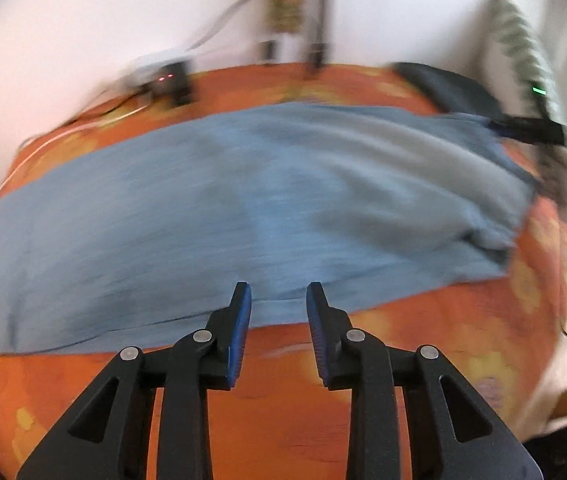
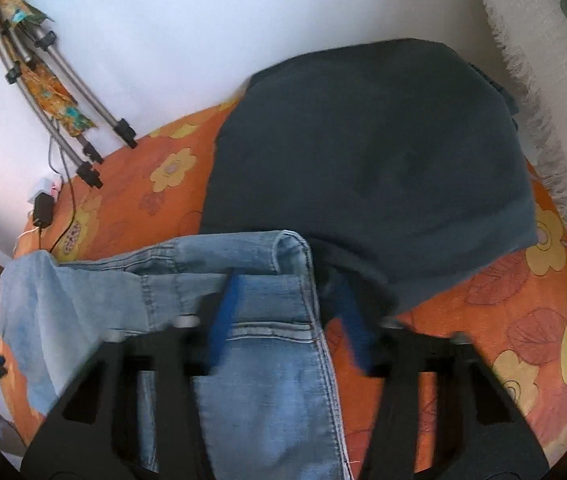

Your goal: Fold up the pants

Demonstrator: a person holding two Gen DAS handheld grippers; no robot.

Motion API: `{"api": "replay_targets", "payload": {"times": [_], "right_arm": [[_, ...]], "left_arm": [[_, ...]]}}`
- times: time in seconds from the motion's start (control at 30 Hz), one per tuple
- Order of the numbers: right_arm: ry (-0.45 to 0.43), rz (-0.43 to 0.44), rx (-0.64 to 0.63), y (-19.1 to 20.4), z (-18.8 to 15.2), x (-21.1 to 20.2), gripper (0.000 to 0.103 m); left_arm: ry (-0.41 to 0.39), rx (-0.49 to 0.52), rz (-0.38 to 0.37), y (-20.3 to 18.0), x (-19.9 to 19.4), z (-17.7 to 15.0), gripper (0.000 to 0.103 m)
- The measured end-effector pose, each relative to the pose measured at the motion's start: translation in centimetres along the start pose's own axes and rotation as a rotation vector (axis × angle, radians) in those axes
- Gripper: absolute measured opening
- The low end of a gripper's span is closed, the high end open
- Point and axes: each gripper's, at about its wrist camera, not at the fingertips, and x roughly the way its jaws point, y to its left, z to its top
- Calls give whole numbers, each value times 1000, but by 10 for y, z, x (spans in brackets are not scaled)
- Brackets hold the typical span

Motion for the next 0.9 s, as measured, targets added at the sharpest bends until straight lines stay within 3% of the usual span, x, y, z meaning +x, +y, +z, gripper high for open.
{"api": "replay_targets", "payload": {"times": [0.1,0.2,0.33,0.5,0.57,0.63,0.67,0.7,0.9], "right_arm": [[-19,-21,-17,6,-2,-7,7],[-43,11,-33,12,-4,-20,6],[-61,-9,-54,15,-1,-26,2],[-149,-53,-115,29,8,-45,1],[-138,-84,-133,33,14,-46,1],[-72,-74,-109,27,18,-36,11],[-24,-58,-82,21,18,-28,36],[-9,-46,-69,16,17,-24,54],[54,4,1,-8,10,4,56]], "left_arm": [[18,-51,57,26,15,-2,27],[19,-87,71,42,24,-2,27],[15,-84,78,47,29,-3,27],[26,-58,78,42,33,-3,27],[29,-62,72,42,35,-4,27],[26,-62,69,43,36,-3,27],[25,-62,66,44,36,-3,27],[26,-63,64,44,36,-3,27],[27,-68,57,45,37,-3,27]]}}
